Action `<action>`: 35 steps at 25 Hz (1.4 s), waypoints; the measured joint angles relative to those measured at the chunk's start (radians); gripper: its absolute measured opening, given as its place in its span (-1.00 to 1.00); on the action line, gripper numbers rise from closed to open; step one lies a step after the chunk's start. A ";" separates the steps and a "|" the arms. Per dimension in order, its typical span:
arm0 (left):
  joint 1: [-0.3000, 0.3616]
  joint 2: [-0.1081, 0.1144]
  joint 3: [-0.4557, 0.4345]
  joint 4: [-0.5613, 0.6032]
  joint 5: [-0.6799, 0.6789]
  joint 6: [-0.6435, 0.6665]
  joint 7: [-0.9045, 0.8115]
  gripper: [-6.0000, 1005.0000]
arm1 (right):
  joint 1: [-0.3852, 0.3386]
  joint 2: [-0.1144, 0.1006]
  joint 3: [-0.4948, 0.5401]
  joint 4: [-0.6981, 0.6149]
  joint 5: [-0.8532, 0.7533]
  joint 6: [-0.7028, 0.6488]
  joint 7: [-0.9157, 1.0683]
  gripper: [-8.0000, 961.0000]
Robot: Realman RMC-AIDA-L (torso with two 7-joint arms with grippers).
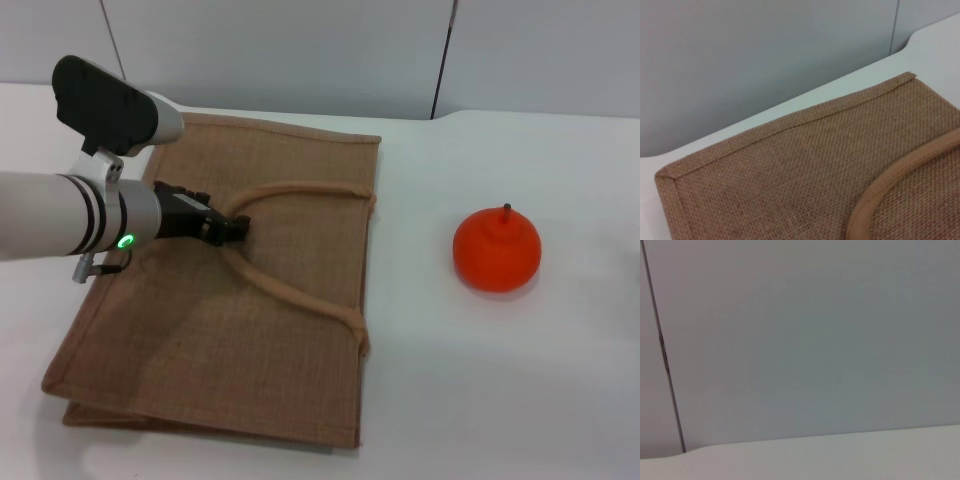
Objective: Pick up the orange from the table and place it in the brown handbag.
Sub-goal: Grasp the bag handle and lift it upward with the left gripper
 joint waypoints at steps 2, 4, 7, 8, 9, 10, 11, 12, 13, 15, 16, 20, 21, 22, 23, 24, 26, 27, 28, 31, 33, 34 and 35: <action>-0.003 0.000 0.001 -0.008 0.000 0.006 -0.004 0.33 | 0.000 0.000 -0.001 0.000 0.000 0.000 0.000 0.68; -0.005 0.000 0.002 -0.014 0.002 0.014 -0.008 0.33 | 0.000 0.000 -0.005 0.000 0.000 0.001 0.000 0.68; -0.006 0.000 0.003 -0.016 0.004 0.024 -0.008 0.33 | 0.001 0.000 -0.006 0.000 0.000 0.002 0.000 0.68; -0.007 0.000 0.003 -0.017 0.004 0.025 -0.008 0.32 | 0.001 0.000 -0.006 0.000 0.000 0.003 0.001 0.68; -0.007 0.000 0.003 -0.019 0.004 0.027 -0.008 0.32 | 0.001 0.000 -0.006 0.000 0.000 0.003 0.001 0.68; -0.009 0.000 0.003 -0.023 0.004 0.029 -0.008 0.32 | 0.001 0.000 -0.006 0.000 0.000 0.003 0.001 0.68; -0.011 0.000 0.003 -0.028 0.005 0.031 -0.008 0.30 | 0.001 0.000 -0.006 0.000 0.000 0.003 0.001 0.68; -0.015 0.000 0.004 -0.034 0.004 0.033 -0.008 0.28 | 0.001 0.000 -0.006 0.000 0.000 0.004 0.001 0.68; -0.020 0.000 0.004 -0.039 0.004 0.033 -0.008 0.26 | 0.001 0.000 -0.006 0.000 0.000 0.004 0.001 0.68; -0.029 0.000 0.004 -0.052 0.003 0.033 -0.008 0.23 | 0.002 0.000 -0.006 0.000 0.000 0.005 0.001 0.68; -0.036 0.000 0.004 -0.062 0.002 0.033 -0.007 0.21 | 0.002 0.000 -0.006 0.000 0.000 0.005 0.001 0.68; -0.054 -0.001 0.005 -0.090 -0.001 0.035 -0.005 0.12 | 0.003 0.000 -0.006 0.000 0.000 0.005 0.001 0.68; -0.056 -0.001 0.005 -0.092 -0.001 0.036 -0.005 0.10 | 0.003 0.000 -0.006 0.000 0.000 0.006 0.001 0.68; -0.056 -0.001 0.006 -0.094 -0.001 0.038 -0.006 0.09 | 0.003 0.000 -0.006 0.000 0.000 0.006 0.001 0.68; -0.056 -0.002 0.006 -0.097 -0.002 0.042 -0.008 0.08 | 0.003 0.000 -0.006 0.000 0.000 0.007 0.001 0.68; -0.057 -0.002 0.006 -0.100 -0.003 0.045 -0.010 0.07 | 0.003 0.000 -0.006 0.000 0.000 0.007 0.001 0.68; -0.058 -0.003 0.006 -0.105 -0.004 0.050 -0.015 0.05 | 0.003 0.000 -0.006 0.000 0.000 0.007 0.001 0.68; -0.058 -0.003 0.006 -0.106 -0.004 0.051 -0.016 0.04 | 0.003 0.000 -0.006 0.000 0.000 0.007 0.001 0.68; -0.058 -0.003 0.007 -0.106 -0.005 0.051 -0.017 0.03 | 0.003 0.000 -0.006 0.000 0.000 0.006 0.001 0.68; -0.059 -0.003 0.007 -0.107 -0.005 0.053 -0.020 0.00 | 0.003 0.000 -0.007 0.000 0.000 0.007 0.001 0.68; -0.059 -0.003 0.007 -0.108 -0.006 0.059 -0.022 -0.02 | 0.003 0.000 -0.007 0.000 0.000 0.008 0.001 0.68; -0.059 -0.003 0.007 -0.108 -0.006 0.060 -0.023 -0.03 | 0.005 0.000 -0.008 0.000 0.000 0.008 0.001 0.68; -0.059 -0.003 0.007 -0.108 -0.006 0.065 -0.023 -0.12 | 0.006 0.001 -0.008 0.000 0.000 0.008 0.001 0.68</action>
